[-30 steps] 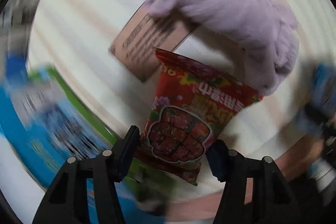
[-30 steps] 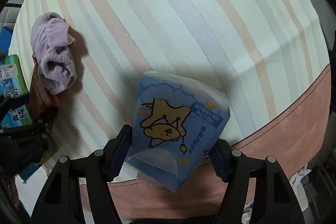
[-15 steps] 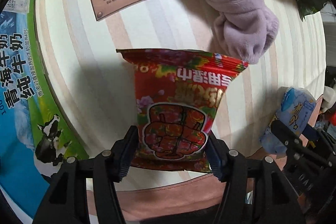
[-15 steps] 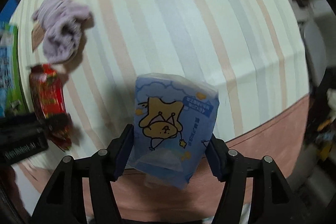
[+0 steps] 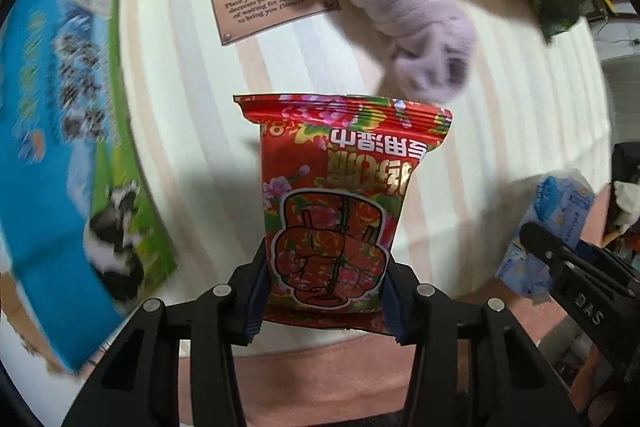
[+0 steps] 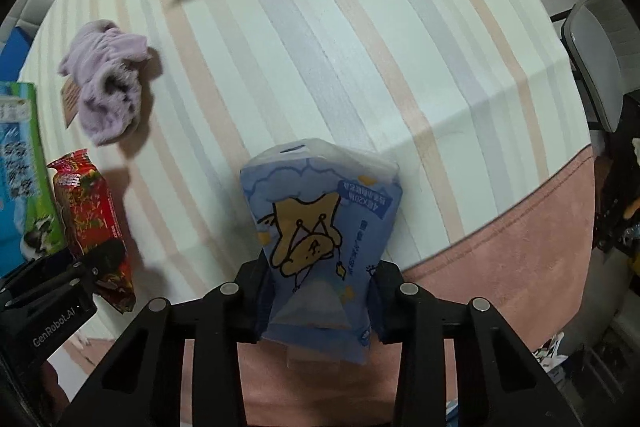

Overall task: Organize soft objects
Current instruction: 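Carry both items into the box beside the other packs and release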

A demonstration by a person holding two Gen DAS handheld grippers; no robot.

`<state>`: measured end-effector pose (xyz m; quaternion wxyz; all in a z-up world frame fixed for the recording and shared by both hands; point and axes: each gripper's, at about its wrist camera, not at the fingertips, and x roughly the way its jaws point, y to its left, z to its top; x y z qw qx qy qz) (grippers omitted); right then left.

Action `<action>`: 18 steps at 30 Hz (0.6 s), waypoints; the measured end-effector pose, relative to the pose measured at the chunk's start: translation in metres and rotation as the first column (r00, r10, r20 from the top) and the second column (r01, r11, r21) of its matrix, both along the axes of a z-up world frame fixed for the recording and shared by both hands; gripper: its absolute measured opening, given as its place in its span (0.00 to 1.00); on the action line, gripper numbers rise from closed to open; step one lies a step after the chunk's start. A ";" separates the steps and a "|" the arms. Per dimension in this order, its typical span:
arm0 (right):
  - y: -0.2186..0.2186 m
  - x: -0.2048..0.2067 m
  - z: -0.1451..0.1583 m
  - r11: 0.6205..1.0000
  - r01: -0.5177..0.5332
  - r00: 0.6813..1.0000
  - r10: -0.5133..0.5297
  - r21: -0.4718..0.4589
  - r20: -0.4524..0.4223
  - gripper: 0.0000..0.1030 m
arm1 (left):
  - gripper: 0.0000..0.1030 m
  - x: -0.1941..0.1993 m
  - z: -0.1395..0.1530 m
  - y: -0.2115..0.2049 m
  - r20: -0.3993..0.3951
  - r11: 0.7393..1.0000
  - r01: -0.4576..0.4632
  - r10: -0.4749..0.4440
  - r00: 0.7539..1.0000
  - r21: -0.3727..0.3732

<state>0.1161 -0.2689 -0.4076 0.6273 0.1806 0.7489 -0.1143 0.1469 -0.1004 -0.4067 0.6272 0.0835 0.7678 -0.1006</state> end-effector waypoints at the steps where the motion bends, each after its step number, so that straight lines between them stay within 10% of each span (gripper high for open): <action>1: -0.001 -0.003 0.003 1.000 -0.006 1.000 0.006 0.000 0.005 0.38 | 0.43 -0.008 0.007 0.001 0.007 1.000 -0.009 0.010 1.000 -0.013; 10: 0.026 -0.023 0.080 0.990 -0.109 0.989 0.098 0.092 0.115 0.37 | 0.43 -0.055 0.092 0.026 0.140 0.990 -0.074 0.091 0.986 -0.122; 18: 0.083 -0.001 0.168 0.956 -0.262 0.933 0.215 0.134 0.289 0.37 | 0.43 0.016 0.188 0.097 0.289 0.971 -0.124 0.181 0.940 -0.206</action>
